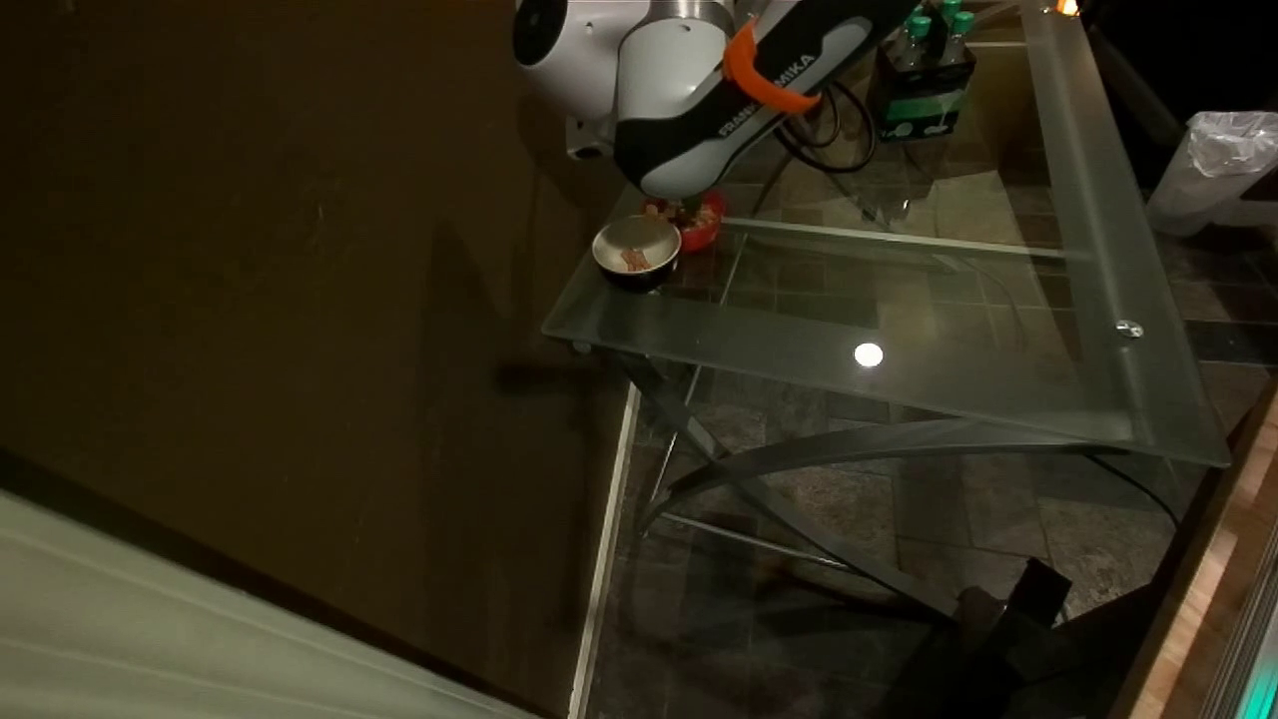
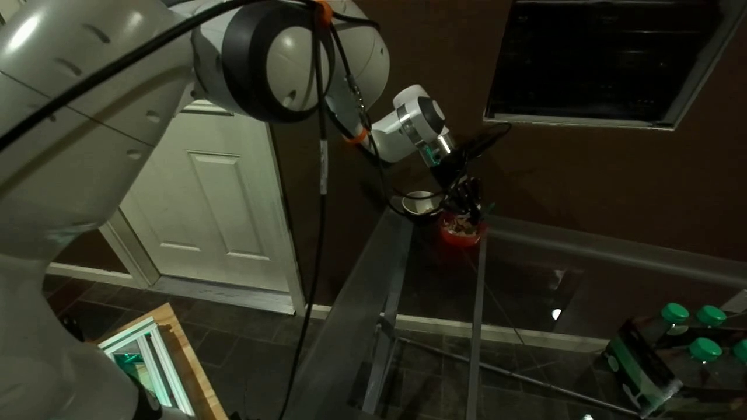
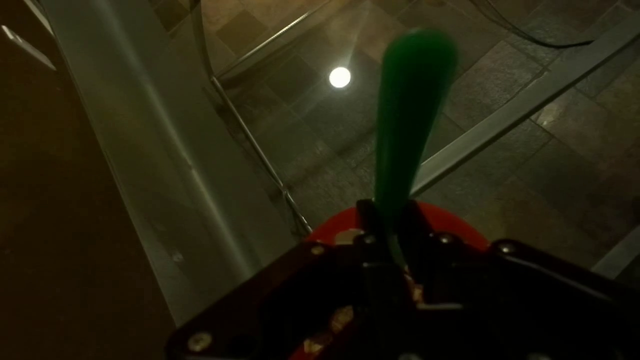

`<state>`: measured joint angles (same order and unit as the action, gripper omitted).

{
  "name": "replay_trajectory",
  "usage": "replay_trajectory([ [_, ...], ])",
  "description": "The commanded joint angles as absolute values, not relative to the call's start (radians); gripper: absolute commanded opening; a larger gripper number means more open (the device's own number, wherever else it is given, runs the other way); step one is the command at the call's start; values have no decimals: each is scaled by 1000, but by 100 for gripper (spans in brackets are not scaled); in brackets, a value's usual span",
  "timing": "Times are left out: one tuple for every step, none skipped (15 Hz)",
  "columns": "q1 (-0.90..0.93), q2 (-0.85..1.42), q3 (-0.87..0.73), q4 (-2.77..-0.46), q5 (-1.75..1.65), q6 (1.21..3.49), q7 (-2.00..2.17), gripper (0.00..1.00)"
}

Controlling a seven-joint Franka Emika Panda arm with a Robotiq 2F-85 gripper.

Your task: Pick up the spoon, scoop some content from the red bowl, place it in the black bowl and place the spoon in the red bowl

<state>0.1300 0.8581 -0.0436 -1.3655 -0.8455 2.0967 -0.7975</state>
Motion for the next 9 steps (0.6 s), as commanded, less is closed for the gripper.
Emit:
replay_trajectory([
  [94, 882, -13, -1332, -839, 2107, -838, 4],
  [90, 881, -16, -1335, -849, 2118, -840, 4],
  [83, 879, -14, -1338, -848, 2127, -847, 4],
  [81, 878, -18, -1340, -857, 2140, -848, 4],
  [76, 874, -19, -1348, -866, 2162, -860, 4],
  [68, 873, -12, -1353, -861, 2181, -885, 4],
  [63, 875, -12, -1355, -864, 2204, -902, 4],
  [58, 878, -10, -1354, -859, 2225, -918, 4],
  [52, 880, -8, -1356, -856, 2247, -935, 4],
])
